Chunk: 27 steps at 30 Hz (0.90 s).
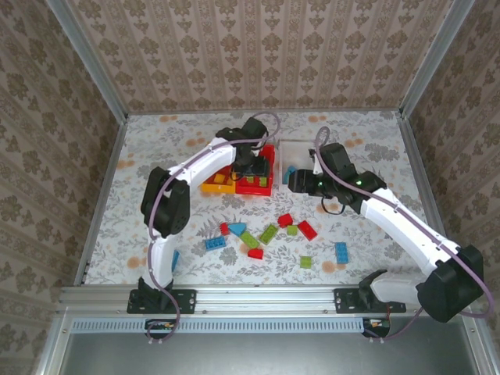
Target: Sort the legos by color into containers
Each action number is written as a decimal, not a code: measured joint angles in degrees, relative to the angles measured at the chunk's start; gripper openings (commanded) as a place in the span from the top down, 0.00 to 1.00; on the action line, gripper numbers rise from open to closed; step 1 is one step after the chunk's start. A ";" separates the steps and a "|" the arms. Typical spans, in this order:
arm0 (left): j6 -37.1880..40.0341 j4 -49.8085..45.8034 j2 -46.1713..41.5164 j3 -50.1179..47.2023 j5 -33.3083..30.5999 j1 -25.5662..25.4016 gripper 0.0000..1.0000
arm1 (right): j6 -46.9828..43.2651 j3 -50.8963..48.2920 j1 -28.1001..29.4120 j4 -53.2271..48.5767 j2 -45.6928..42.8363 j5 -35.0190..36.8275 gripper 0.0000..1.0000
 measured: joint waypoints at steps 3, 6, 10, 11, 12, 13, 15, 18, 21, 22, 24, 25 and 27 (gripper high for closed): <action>-1.03 2.56 -4.70 -1.53 2.64 0.00 0.50 | 1.20 0.13 -2.86 -9.18 0.20 2.47 0.35; -1.25 5.75 -10.54 -4.26 6.32 0.00 0.47 | 2.71 -0.39 -5.51 -18.34 2.25 4.28 0.33; 1.42 10.56 -18.36 -11.17 14.36 -0.17 0.42 | 4.87 -6.29 -6.12 -25.24 3.76 4.70 0.31; 2.54 11.13 -20.00 -13.35 16.44 -0.39 0.41 | 5.31 -8.22 -6.12 -26.60 3.82 4.55 0.31; 3.67 11.63 -21.59 -15.98 18.67 -0.76 0.41 | 5.70 -9.66 -6.12 -27.69 3.98 4.42 0.31; 4.66 11.67 -22.73 -18.23 20.41 -1.11 0.41 | 6.19 -10.67 -6.12 -28.46 4.28 4.31 0.31; 6.49 11.41 -24.55 -22.84 23.50 -1.90 0.41 | 6.93 -12.04 -6.12 -28.92 5.49 4.09 0.31; 8.09 10.49 -25.94 -27.47 26.08 -2.38 0.41 | 7.39 -12.90 -6.12 -28.70 8.15 3.91 0.31; 8.72 9.99 -26.40 -28.48 27.12 -2.27 0.41 | 7.65 -13.18 -6.12 -28.22 11.41 3.91 0.31; 8.76 10.29 -26.51 -28.48 27.32 -2.25 0.41 | 7.78 -13.38 -6.12 -27.78 12.26 3.89 0.31; 8.87 10.82 -26.69 -28.44 27.85 -2.25 0.41 | 7.82 -14.01 -6.21 -26.93 13.88 3.58 0.33; 8.87 11.04 -26.71 -28.41 27.98 -2.25 0.41 | 7.82 -14.21 -6.29 -26.71 14.60 3.34 0.34; 8.85 11.45 -26.73 -28.26 28.11 -2.27 0.41 | 7.82 -14.49 -6.62 -26.08 15.76 2.93 0.36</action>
